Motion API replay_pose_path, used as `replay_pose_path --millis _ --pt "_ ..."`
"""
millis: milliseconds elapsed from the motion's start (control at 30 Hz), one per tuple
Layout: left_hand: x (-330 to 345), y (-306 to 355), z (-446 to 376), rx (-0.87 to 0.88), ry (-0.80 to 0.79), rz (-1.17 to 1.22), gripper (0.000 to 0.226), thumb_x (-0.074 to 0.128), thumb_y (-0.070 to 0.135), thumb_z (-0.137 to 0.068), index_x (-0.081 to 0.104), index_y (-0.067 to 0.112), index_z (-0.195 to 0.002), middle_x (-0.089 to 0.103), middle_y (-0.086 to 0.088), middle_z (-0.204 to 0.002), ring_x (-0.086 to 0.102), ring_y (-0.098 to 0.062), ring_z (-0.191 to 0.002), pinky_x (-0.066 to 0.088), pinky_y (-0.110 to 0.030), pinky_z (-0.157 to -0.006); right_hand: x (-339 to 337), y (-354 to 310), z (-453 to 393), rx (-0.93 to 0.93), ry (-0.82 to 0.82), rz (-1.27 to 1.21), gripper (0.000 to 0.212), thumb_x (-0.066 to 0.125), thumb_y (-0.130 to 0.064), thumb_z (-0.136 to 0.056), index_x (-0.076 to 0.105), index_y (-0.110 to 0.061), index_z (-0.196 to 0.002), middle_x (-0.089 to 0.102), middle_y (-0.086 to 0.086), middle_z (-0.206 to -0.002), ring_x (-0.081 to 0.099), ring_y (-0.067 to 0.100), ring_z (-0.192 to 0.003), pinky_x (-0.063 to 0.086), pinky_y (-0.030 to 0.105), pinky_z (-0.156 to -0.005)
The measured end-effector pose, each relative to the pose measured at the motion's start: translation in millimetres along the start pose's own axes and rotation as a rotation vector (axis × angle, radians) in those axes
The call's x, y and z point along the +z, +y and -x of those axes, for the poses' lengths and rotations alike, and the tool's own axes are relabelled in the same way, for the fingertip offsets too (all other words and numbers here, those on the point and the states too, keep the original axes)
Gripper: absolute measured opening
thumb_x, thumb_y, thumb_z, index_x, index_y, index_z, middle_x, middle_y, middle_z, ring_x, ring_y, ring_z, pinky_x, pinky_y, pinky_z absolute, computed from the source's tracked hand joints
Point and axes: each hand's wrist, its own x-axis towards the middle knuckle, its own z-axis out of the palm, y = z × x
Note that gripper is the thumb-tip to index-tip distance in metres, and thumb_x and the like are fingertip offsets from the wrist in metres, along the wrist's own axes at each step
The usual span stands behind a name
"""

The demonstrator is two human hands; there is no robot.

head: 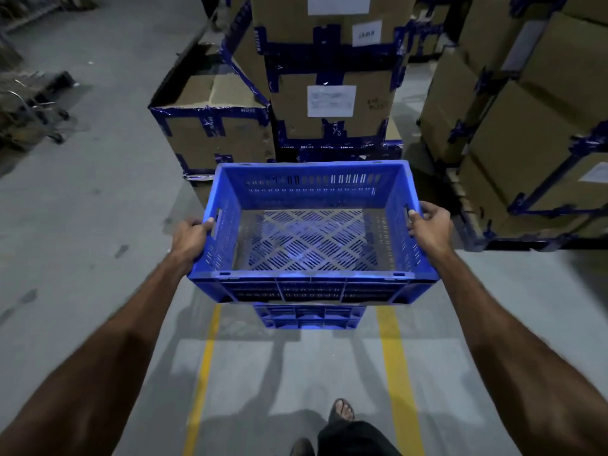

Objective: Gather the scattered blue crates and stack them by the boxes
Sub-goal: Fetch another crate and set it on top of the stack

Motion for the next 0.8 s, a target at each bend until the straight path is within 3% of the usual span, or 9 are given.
replay_pose_path --millis 133,233,400,500,633,800 --pt "2.2 17.9 -14.9 0.011 0.052 -0.032 0.031 0.067 0.037 -0.093 0.065 0.01 -0.079 0.072 -0.019 -0.088 0.072 -0.039 -0.086 0.059 -0.058 -0.085 18.8 -1.8 -38.8 0.018 -0.047 0.006 0.04 0.061 -0.036 -0.086 0.071 -0.022 -0.122 0.075 0.002 -0.087 0.067 0.013 -0.065 0.062 0.041 -0.07" --pt "4.3 25.9 -30.3 0.003 0.086 -0.063 0.035 0.065 0.041 -0.092 0.067 0.008 -0.081 0.074 -0.019 -0.091 0.072 -0.038 -0.085 0.059 -0.056 -0.084 33.8 -12.8 -54.2 0.02 -0.074 -0.007 0.037 0.062 -0.032 -0.091 0.07 -0.021 -0.125 0.076 0.006 -0.1 0.071 0.019 -0.081 0.062 0.039 -0.073" --pt "14.4 38.7 -53.4 0.005 0.114 -0.125 0.033 0.063 0.037 -0.098 0.069 0.005 -0.089 0.073 -0.022 -0.097 0.07 -0.039 -0.091 0.057 -0.052 -0.088 59.5 -17.9 -75.4 0.016 -0.095 -0.041 0.027 0.059 -0.017 -0.097 0.072 -0.016 -0.12 0.074 0.005 -0.094 0.065 0.016 -0.076 0.054 0.032 -0.067" --pt "21.9 41.3 -73.4 0.004 0.113 -0.158 0.035 0.061 0.036 -0.1 0.07 0.003 -0.092 0.072 -0.024 -0.097 0.069 -0.041 -0.091 0.055 -0.049 -0.085 75.0 -14.1 -86.4 0.037 -0.103 -0.055 0.027 0.057 -0.014 -0.098 0.07 -0.015 -0.121 0.074 0.005 -0.095 0.066 0.017 -0.077 0.058 0.036 -0.07" --pt "36.8 38.8 -103.8 -0.003 0.096 -0.18 0.033 0.061 0.033 -0.101 0.07 0.003 -0.094 0.071 -0.024 -0.097 0.068 -0.041 -0.092 0.053 -0.047 -0.083 93.0 -7.6 -101.1 0.074 -0.101 -0.029 0.031 0.057 -0.014 -0.097 0.069 -0.013 -0.126 0.074 0.008 -0.099 0.067 0.019 -0.079 0.054 0.03 -0.066" --pt "48.7 43.3 -139.6 0.002 0.091 -0.181 0.03 0.061 0.033 -0.1 0.069 0.005 -0.095 0.069 -0.022 -0.098 0.066 -0.039 -0.092 0.048 -0.042 -0.079 113.9 -6.6 -127.2 0.122 -0.06 0.003 0.038 0.059 -0.03 -0.088 0.071 -0.019 -0.122 0.077 0.008 -0.102 0.074 0.028 -0.09 0.063 0.047 -0.082"
